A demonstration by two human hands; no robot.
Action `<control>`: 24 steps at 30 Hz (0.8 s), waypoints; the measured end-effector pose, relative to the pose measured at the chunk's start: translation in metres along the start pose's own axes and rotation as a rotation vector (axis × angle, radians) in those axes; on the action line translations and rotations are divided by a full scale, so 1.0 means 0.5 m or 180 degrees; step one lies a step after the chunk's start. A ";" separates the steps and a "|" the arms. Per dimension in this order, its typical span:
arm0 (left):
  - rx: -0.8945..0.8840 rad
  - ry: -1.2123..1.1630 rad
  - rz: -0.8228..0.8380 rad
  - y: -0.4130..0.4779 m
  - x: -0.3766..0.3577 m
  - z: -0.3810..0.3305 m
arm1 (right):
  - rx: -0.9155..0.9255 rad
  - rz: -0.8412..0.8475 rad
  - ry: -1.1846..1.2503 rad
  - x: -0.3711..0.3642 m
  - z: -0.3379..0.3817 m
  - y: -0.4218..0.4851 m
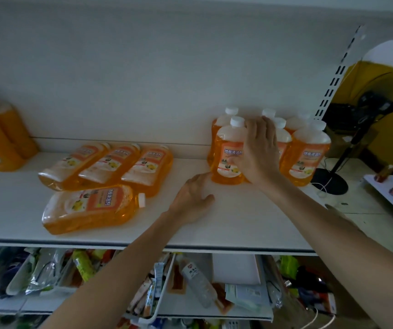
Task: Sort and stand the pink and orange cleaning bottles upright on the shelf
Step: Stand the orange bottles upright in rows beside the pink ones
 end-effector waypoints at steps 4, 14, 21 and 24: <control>-0.0176 -0.0061 -0.0532 0.004 0.098 0.004 | -0.0067 -0.0193 0.0287 0.022 0.026 0.015; 0.0386 0.0004 -0.1158 0.000 0.281 0.151 | 0.0207 0.0295 0.1264 -0.034 0.193 0.034; 0.0782 0.0400 -0.0665 0.013 0.284 0.186 | -0.0895 0.1681 0.1771 -0.189 0.261 0.001; 0.0571 0.0428 -0.0496 0.015 0.290 0.187 | -0.1484 0.2196 0.1890 -0.235 0.274 -0.017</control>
Point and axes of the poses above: each hand's wrist, its own y-axis towards the middle knuckle, its own x-axis out of the back of the hand, z = x × y, the point moved 7 cm from there along y, towards the middle knuckle, and after that the axes turned 10 degrees about -z, right-handed, at the moved point
